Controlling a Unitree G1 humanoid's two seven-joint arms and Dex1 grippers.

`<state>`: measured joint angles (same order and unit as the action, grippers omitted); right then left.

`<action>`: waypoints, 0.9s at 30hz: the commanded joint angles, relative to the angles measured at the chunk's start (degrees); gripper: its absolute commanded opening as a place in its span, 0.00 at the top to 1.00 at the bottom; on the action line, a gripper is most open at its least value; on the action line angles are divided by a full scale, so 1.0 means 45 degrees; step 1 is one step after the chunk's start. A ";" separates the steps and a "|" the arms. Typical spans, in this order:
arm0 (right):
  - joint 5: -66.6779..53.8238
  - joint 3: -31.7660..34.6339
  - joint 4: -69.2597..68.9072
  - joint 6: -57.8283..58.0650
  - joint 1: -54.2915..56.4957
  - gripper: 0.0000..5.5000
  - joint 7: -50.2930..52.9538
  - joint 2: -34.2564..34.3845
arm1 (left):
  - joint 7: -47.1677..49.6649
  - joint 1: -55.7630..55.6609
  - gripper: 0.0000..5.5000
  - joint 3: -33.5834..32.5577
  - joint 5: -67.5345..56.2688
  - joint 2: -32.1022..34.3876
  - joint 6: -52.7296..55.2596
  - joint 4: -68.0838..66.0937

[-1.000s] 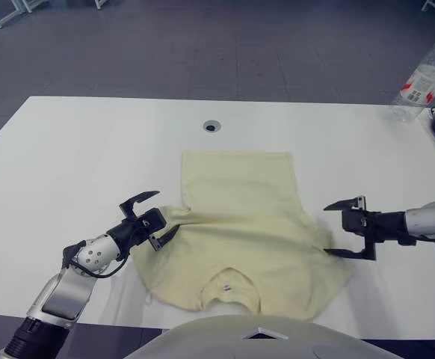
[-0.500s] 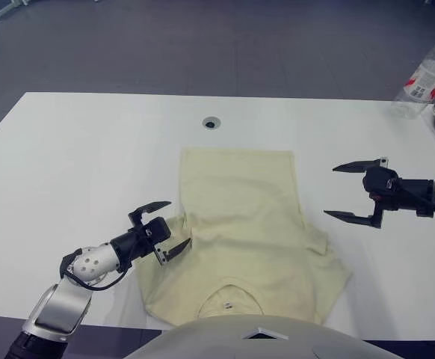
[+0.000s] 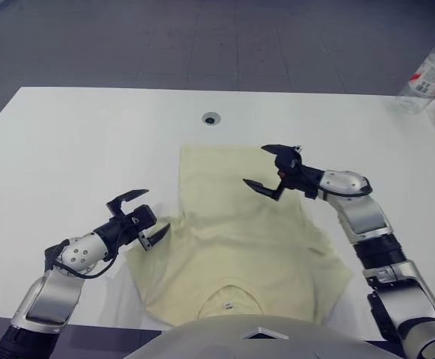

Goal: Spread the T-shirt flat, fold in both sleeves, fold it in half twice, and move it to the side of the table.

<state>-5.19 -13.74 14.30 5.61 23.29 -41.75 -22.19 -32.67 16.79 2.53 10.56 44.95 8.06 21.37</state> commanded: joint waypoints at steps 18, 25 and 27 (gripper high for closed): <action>0.4685 -0.2680 0.6595 -0.3494 0.2511 0.02 0.3029 0.2980 | -0.0197 0.0736 0.02 0.0018 0.0623 0.0216 0.0428 0.0012; 0.6233 -0.3478 0.9415 -0.5250 0.3458 0.02 0.4738 0.2893 | 0.0272 0.0631 0.02 -0.0147 0.0989 0.0053 0.0993 0.0026; 0.6136 -0.3402 0.9501 -0.5608 0.3487 0.02 0.4693 0.2884 | 0.0318 0.0671 0.02 -0.0098 0.1029 0.0019 0.1038 0.0061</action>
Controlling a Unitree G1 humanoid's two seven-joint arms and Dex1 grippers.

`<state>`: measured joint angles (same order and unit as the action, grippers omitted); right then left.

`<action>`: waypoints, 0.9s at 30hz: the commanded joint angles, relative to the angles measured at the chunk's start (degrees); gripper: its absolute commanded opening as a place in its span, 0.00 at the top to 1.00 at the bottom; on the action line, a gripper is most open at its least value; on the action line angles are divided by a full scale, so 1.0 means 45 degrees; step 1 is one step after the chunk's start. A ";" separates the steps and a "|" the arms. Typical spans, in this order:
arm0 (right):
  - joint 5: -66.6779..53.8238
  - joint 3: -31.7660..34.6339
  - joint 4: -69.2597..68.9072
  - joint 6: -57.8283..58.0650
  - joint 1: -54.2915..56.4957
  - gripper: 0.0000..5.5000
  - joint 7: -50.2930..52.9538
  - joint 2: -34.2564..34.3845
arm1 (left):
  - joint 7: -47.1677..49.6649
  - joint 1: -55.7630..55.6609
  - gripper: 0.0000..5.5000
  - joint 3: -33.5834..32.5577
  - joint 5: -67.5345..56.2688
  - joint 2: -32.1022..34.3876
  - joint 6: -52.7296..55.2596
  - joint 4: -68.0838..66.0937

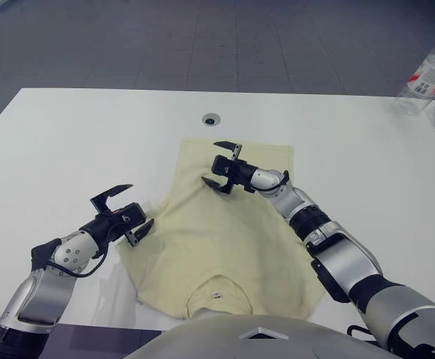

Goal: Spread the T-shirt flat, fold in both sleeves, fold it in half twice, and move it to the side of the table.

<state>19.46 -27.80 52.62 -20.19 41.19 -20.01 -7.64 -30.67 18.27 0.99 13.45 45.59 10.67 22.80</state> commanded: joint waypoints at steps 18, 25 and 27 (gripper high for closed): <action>-0.3046 0.2417 -0.3265 0.1071 -0.1114 0.02 -0.3467 -0.0591 | -0.0066 -0.0118 0.02 -0.0025 -0.0307 -0.0768 0.0435 0.0373; -0.4287 0.3868 -0.6003 0.2756 -0.1571 0.02 -0.3615 -0.1263 | -0.0555 -0.0052 0.02 -0.0332 -0.1248 -0.1061 0.0589 0.1114; -0.4465 0.4072 -0.6825 0.3195 -0.1856 0.02 -0.3705 -0.1550 | -0.0605 -0.0030 0.02 -0.0447 -0.1481 -0.1131 0.0701 0.1281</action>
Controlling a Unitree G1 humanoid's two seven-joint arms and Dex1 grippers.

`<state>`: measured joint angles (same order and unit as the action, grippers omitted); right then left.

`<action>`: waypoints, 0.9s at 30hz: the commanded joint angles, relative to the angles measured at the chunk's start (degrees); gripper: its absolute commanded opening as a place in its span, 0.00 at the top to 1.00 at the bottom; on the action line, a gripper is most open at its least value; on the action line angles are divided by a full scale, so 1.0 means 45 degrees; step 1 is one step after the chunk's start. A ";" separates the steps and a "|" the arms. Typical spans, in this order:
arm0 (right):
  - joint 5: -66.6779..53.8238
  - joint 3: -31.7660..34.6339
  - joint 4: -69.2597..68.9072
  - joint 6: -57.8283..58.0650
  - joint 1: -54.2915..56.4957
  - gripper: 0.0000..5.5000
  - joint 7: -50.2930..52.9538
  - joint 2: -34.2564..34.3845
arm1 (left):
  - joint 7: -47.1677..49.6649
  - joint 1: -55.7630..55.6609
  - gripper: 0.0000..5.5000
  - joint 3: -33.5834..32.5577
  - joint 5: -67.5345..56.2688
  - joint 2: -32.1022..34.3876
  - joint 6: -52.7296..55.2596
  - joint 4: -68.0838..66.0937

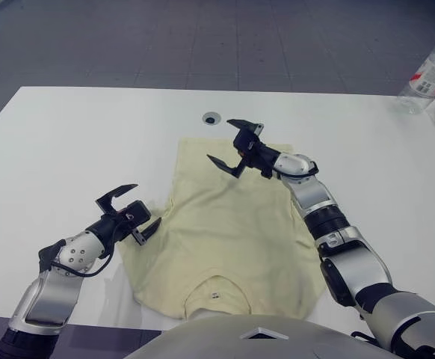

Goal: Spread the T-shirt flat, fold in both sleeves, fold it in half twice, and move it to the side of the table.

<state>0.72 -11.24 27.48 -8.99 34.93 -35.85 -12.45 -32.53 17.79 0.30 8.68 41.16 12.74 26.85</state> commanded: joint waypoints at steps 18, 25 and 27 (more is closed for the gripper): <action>0.1517 -0.0861 0.0190 -0.2272 -0.3838 0.02 -0.1934 -0.4006 | 0.0169 -0.0478 0.02 -0.1370 -0.0879 -0.0621 0.0333 0.0407; 0.2208 -0.1130 0.2936 -0.4766 -0.2983 0.02 -0.1128 -0.4192 | 0.0269 -0.0654 0.02 -0.1209 -0.0843 -0.0695 0.0216 0.0228; 0.2144 -0.1084 0.3316 -0.5085 -0.2784 0.02 -0.1148 -0.4214 | 0.0306 -0.0680 0.02 -0.1178 -0.0813 -0.0708 0.0194 0.0183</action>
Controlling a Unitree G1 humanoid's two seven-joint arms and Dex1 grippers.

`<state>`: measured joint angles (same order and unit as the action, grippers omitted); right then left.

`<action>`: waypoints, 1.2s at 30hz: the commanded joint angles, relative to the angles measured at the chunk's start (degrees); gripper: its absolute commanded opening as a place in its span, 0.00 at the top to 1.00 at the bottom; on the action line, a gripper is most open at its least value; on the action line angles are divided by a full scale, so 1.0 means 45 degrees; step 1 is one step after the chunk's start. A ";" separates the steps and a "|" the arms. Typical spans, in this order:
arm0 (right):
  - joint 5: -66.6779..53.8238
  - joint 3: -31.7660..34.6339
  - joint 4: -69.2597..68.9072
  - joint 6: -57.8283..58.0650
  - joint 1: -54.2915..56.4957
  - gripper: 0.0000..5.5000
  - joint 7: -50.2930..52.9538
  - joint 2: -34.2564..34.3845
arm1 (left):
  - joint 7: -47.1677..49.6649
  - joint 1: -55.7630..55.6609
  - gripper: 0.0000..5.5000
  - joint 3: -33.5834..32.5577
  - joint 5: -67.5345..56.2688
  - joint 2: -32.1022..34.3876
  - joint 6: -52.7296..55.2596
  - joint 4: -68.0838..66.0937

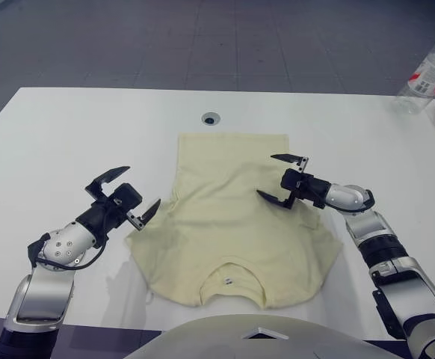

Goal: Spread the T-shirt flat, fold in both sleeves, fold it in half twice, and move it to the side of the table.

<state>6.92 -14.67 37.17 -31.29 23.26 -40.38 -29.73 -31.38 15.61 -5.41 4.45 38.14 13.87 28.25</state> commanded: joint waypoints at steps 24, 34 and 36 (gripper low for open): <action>-0.4860 0.3774 -0.6291 0.6764 -0.0641 0.02 -0.1249 -0.1015 | -0.0451 0.0889 0.02 -0.2151 0.0008 0.0764 -0.2991 -0.0816; -0.2088 0.4239 -1.2663 1.0127 -0.3405 0.02 0.5662 0.1384 | -0.4235 0.4236 0.02 -0.4392 0.1321 0.3910 -0.6012 -0.0605; -0.2380 0.4292 -1.2571 1.0280 -0.3561 0.02 0.5887 0.1913 | -0.4783 0.4907 0.02 -0.4189 0.1876 0.4170 -0.6115 -0.0453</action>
<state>-3.14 4.52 -19.10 13.57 8.33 -15.13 -23.19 -50.29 34.68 -24.44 10.34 55.18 -12.83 25.25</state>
